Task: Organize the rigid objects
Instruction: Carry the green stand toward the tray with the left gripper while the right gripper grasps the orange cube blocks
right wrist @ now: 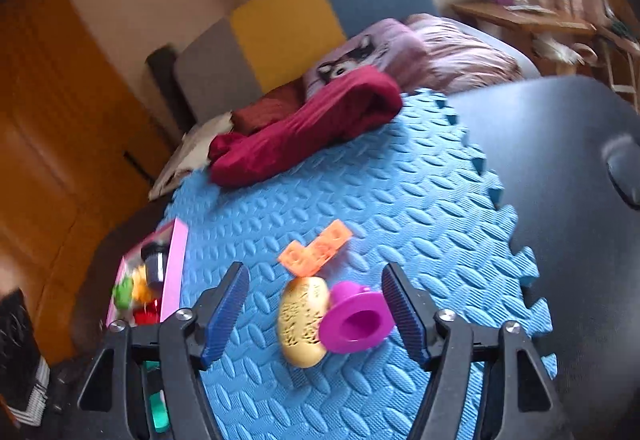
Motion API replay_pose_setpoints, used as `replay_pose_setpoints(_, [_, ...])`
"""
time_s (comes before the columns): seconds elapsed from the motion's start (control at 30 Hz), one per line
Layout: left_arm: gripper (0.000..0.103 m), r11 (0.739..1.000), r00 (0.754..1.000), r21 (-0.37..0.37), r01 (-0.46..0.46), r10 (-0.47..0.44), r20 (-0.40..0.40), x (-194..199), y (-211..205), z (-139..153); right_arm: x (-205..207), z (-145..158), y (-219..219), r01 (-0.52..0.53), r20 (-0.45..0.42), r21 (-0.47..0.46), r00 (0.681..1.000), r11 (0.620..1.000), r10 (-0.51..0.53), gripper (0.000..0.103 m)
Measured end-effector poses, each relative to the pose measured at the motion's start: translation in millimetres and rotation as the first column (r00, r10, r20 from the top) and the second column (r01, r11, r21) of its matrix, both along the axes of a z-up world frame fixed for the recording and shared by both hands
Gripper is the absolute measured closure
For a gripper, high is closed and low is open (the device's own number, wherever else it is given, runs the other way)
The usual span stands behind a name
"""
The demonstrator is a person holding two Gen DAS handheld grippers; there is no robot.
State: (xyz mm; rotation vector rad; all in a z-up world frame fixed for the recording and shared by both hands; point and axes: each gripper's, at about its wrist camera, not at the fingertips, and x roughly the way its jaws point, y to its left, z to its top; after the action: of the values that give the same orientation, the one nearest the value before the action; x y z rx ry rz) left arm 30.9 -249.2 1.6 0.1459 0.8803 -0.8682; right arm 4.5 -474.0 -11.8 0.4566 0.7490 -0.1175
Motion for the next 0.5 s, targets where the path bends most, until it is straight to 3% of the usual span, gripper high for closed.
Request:
replay_pose_setpoints(0.2, [0.073,0.999,0.999,-0.043,-0.014,0.013,-0.031,1.1,21.9,5.2,44.3,-5.9,18.9,-0.157,-0.164,-0.163,0.978,0.974,0.13,0.03])
replay_pose_setpoints(0.37, [0.073,0.997,0.998,-0.072,-0.031,0.027,-0.059,6.0,35.0,5.8,83.4,-23.0,17.3,-0.219,-0.299,-0.221,0.943,0.95,0.147,0.03])
replay_pose_setpoints(0.5, [0.073,0.996,0.996,-0.081,-0.045,0.038,-0.083,10.9,42.0,4.0,104.8,-40.3,14.3,-0.247,-0.369,-0.214,0.916,0.945,0.156,0.03])
